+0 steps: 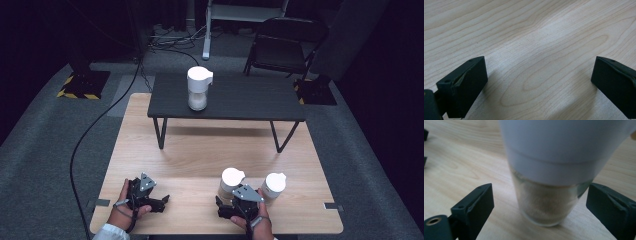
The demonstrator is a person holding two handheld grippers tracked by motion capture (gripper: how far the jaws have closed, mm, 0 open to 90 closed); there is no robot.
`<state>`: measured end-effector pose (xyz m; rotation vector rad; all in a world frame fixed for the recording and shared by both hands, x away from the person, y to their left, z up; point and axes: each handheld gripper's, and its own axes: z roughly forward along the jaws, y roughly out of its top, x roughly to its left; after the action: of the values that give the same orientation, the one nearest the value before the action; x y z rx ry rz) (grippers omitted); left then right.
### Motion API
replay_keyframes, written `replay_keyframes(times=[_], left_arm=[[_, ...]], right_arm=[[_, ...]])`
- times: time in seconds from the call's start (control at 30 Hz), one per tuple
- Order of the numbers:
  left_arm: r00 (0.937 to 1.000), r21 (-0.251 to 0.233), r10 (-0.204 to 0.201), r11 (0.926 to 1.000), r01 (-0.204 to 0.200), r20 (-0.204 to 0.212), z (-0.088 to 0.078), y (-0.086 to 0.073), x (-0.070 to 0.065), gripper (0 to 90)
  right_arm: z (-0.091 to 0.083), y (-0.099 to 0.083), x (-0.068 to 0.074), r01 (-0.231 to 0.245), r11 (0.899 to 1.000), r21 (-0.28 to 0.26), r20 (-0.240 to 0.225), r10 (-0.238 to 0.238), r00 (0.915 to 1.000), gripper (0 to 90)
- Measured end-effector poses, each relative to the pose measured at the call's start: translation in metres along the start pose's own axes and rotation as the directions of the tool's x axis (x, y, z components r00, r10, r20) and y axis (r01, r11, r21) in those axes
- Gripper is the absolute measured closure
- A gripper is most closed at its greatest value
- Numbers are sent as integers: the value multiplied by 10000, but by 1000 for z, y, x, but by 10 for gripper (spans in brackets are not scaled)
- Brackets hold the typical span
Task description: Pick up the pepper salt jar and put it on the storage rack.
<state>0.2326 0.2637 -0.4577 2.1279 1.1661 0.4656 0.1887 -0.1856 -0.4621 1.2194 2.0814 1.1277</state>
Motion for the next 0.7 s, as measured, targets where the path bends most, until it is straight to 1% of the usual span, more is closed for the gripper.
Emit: replay_keyframes(times=[0.13, 0.2, 0.33, 0.4, 0.47, 0.57, 0.7], left_arm=[[10000, 0, 0, 10000, 0, 9, 0, 0, 0, 5], [10000, 1, 4, 10000, -4, 14, 0, 0, 0, 5], [10000, 7, 6, 10000, -6, 15, 0, 0, 0, 5], [10000, 7, 5, 10000, -5, 14, 0, 0, 0, 5], [10000, 9, 9, 10000, -9, 19, 0, 0, 0, 5], [10000, 9, 7, 10000, -7, 22, 0, 0, 0, 4], [10000, 10, 9, 10000, -9, 21, 0, 0, 0, 4]], right_arm=[[6, 0, -3, -492, 9986, -193, 73, 493, 9988, 97], [8, -2, -5, -711, 9968, -356, -39, 710, 9975, 108], [11, -2, -8, -1022, 9935, -496, -281, 1009, 9945, 149], [12, -1, -7, -956, 9940, -534, -315, 940, 9951, 163], [13, -3, -7, -1049, 9921, -689, -268, 1033, 9943, 199], [14, -3, -8, -1211, 9895, -785, -226, 1197, 9926, 236], [15, -4, -5, -1082, 9888, -1030, -91, 1078, 9941, 264]])
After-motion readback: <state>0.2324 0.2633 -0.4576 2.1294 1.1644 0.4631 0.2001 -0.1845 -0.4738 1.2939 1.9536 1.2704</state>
